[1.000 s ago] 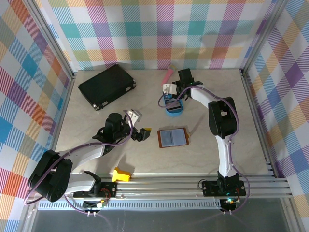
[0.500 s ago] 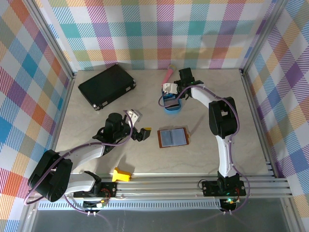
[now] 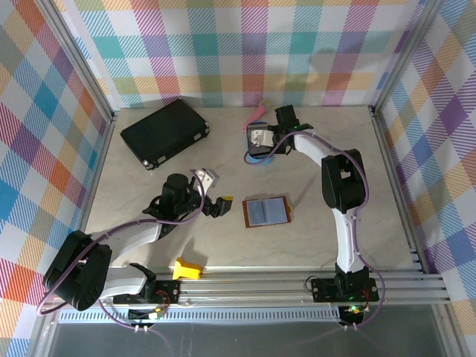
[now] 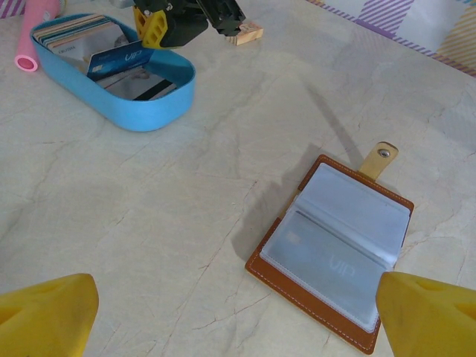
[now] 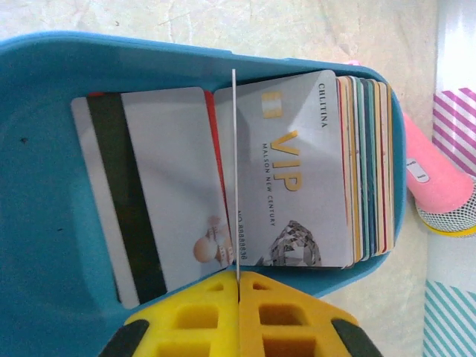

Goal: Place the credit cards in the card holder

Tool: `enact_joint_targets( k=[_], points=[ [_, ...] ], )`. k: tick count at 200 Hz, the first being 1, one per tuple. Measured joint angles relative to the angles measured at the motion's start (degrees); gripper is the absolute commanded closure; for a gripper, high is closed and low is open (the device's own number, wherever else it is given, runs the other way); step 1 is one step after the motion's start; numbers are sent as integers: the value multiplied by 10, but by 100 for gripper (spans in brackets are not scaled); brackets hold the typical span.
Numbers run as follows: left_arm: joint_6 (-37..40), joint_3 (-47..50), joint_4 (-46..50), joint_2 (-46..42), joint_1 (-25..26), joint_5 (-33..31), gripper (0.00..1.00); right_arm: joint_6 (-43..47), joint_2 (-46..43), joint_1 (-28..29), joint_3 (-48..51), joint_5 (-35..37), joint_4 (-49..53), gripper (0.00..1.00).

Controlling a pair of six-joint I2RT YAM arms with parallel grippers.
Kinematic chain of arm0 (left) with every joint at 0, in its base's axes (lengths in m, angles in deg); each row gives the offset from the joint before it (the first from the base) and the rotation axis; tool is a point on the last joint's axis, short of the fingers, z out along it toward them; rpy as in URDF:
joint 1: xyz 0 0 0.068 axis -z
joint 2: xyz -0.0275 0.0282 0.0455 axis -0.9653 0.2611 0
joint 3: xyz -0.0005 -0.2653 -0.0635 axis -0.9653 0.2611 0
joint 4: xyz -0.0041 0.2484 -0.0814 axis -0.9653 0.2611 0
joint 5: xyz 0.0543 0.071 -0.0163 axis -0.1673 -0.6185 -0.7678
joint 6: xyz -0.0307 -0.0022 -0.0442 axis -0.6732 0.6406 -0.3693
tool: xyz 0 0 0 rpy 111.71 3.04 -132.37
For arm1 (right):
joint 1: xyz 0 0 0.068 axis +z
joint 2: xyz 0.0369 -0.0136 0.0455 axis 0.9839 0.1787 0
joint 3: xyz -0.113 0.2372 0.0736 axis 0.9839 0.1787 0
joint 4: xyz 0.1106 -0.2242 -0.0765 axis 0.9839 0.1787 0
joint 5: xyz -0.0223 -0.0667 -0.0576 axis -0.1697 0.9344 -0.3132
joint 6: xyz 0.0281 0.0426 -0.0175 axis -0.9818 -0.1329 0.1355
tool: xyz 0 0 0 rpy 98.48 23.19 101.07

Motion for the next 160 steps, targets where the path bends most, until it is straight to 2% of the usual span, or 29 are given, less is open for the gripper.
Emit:
enact_joint_targets(
  k=[45,97,136,160],
  points=[
    [0,0,0,0,0,0,4,-17,-14,0,5,-16,16,100],
    [0,0,0,-6,0,0,4,-63,-86,-2,40,-53,21,100],
    [-11,0,0,-27,0,-9,6,-169,-162,-17,98,-99,8,100],
    [-67,-1,3,-42,0,-42,10,-280,-219,-35,147,-127,-10,100]
  ],
)
